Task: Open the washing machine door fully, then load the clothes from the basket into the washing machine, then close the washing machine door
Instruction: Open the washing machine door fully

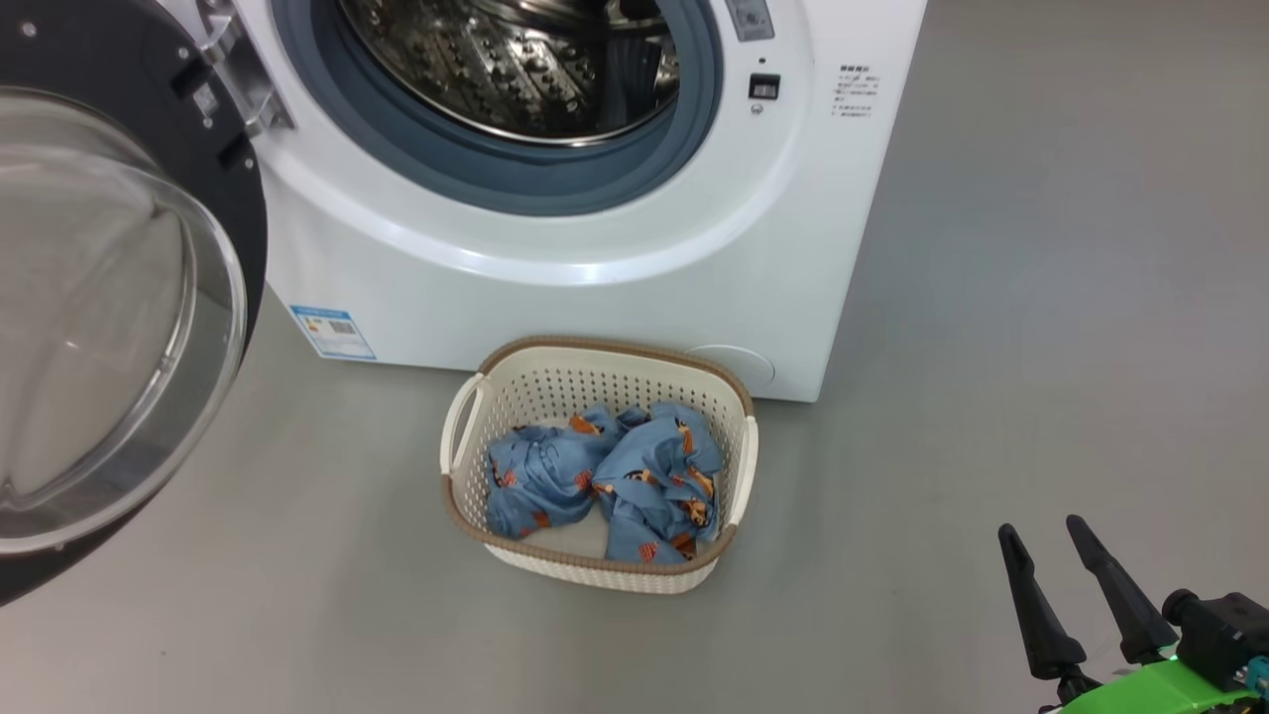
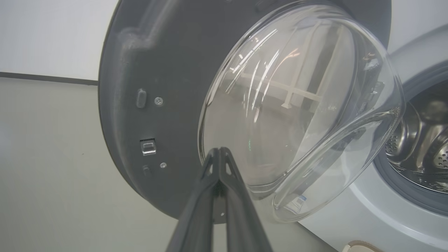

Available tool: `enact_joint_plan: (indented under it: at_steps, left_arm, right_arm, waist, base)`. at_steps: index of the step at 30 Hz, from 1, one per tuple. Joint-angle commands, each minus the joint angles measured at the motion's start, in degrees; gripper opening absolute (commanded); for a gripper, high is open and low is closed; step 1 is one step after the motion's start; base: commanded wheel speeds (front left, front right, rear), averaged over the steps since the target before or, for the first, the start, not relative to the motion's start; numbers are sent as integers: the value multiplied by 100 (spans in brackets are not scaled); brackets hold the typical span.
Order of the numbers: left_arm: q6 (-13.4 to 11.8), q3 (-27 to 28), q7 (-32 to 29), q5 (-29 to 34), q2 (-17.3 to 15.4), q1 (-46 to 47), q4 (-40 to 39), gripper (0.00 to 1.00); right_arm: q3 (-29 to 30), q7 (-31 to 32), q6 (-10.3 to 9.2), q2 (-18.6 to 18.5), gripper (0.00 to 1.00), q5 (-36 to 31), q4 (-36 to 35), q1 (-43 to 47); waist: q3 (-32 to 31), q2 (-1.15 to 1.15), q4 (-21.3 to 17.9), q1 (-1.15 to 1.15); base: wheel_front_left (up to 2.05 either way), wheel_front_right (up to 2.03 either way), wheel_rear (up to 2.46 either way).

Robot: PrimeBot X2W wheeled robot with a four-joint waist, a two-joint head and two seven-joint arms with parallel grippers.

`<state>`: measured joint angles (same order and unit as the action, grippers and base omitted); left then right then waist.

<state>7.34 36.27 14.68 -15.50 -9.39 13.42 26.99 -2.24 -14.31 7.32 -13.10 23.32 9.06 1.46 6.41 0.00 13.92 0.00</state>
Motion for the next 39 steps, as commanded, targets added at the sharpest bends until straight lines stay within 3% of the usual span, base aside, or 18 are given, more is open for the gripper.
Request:
enact_joint_plan:
  at_steps: [1,4,5,9,13,27,39]
  left_arm:
    - [13,65,31,-47,-174,-94,-276,0]
    - [13,-189,31,-104,63,-391,-625,0]
    - [13,-412,31,-126,189,-555,-839,13]
    - [14,-946,31,-238,308,-779,-1146,43]
    - [14,-1467,31,-355,271,-918,-1303,98]
    - [14,-2627,32,-656,-23,-906,-1381,100]
    - [14,-3151,32,-743,-166,-945,-1440,100]
  right_arm:
    - [-72,-69,17,-83,100,10,-147,14]
    - [-43,-69,17,-75,100,18,-161,83]
    - [-18,-69,17,-66,100,25,-169,113]
    - [12,-69,17,-39,100,29,-194,149]
    - [18,-69,17,-20,100,27,-209,145]
    - [36,-69,17,30,100,0,-250,29]
    - [23,-69,17,65,100,-20,-256,-7]
  waist:
    - [-79,0,-22,0]
    - [-163,0,-71,0]
    - [-205,0,-111,0]
    - [-233,0,-215,0]
    - [-225,0,-375,0]
    - [-19,0,-959,0]
    - [-1,0,-1438,0]
  base:
    - [0,0,0]
    - [0,0,0]
    - [0,0,0]
    - [0,0,0]
    - [0,0,0]
    - [0,0,0]
    - [0,0,0]
